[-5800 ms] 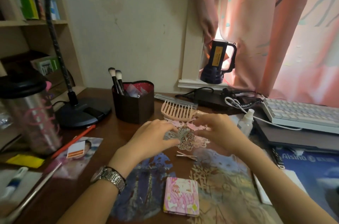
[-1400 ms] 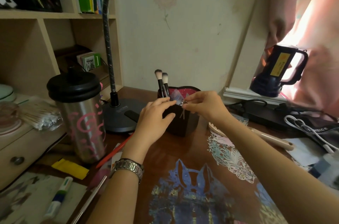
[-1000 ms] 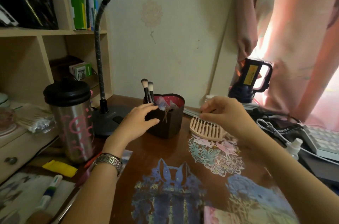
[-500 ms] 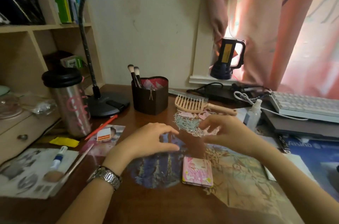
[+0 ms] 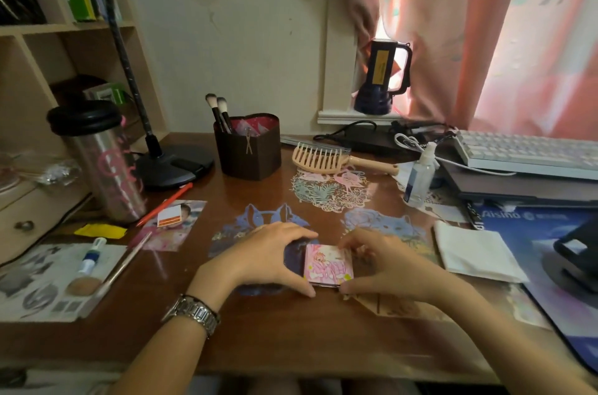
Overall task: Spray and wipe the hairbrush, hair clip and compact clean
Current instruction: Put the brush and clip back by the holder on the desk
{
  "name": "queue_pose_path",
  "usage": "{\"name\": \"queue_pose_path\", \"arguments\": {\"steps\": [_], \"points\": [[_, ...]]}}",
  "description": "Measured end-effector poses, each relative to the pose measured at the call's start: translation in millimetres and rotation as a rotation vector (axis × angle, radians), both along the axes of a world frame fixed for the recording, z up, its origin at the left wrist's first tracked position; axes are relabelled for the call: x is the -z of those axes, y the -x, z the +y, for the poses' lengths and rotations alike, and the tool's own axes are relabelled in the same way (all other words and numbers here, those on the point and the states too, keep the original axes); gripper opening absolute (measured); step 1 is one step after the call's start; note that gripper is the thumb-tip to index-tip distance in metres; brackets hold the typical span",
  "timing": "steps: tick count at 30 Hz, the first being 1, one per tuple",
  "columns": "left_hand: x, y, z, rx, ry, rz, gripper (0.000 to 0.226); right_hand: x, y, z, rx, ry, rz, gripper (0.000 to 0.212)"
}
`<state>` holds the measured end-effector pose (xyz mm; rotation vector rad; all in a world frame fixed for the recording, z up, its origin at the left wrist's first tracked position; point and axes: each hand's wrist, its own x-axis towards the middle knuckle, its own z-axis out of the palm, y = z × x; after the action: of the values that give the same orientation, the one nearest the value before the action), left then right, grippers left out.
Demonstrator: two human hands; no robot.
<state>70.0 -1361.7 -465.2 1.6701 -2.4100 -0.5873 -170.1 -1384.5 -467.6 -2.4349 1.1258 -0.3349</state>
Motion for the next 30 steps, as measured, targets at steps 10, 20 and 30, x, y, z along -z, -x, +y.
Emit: {"name": "queue_pose_path", "arguments": {"steps": [10, 20, 30], "points": [[5, -2, -5, -0.039, 0.098, 0.039, 0.081, 7, 17, 13, 0.053, -0.042, -0.060, 0.062], [4, 13, -29, -0.075, 0.200, 0.028, 0.059, -4, 7, 28, -0.043, -0.147, -0.134, 0.047], [3, -4, -29, -0.140, 0.201, 0.058, 0.054, -15, 0, -5, -0.142, -0.043, -0.044, 0.055]]}}
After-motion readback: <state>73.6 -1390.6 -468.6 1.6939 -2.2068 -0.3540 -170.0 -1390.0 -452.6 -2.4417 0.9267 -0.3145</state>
